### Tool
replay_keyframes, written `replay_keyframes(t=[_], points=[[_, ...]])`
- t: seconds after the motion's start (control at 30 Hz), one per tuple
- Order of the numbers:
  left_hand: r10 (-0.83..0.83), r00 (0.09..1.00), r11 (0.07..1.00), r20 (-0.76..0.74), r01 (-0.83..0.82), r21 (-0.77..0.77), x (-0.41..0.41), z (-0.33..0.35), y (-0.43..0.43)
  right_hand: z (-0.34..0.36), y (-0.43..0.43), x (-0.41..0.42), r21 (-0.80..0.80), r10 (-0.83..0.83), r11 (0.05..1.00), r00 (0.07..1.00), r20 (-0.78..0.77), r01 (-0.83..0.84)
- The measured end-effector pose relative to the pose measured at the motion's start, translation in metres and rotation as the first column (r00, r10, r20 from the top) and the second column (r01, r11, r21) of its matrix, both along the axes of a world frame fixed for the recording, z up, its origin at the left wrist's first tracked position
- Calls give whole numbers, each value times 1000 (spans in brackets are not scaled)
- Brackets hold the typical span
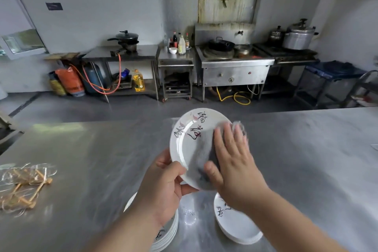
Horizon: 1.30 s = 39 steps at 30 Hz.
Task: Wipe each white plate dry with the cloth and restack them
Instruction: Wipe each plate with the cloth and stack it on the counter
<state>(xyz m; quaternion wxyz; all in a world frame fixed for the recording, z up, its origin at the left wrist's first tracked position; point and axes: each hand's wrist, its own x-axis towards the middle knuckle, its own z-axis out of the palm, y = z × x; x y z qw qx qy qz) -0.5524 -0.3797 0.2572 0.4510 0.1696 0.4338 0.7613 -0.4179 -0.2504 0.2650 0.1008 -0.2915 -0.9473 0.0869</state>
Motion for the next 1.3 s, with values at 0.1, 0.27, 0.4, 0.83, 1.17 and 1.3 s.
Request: replay_keyframes(t=[0.1, 0.27, 0.4, 0.83, 1.17, 1.3], points=[[15, 999, 998, 31, -17, 58, -3, 3, 1, 17, 26, -9, -106, -59, 994, 963, -262, 32], [62, 996, 989, 71, -71, 130, -8, 3, 4, -17, -3, -7, -391, -282, 920, 680, -677, -8], [6, 998, 999, 65, -10, 54, -4, -7, -2, -16, 13, -7, -608, -495, 789, 680, -541, 91], [-337, 842, 878, -420, 120, -464, -30, 27, -9, 4, 37, -7, -217, -122, 976, 898, -422, 30], [214, 812, 853, -543, -426, -302, -12, -17, 0, -27, -2, 9, -623, -489, 750, 820, -297, 221], [-40, 747, 882, -663, -285, -375, -6, -20, -1, 1, 30, 4, -313, -274, 934, 909, -314, 173]])
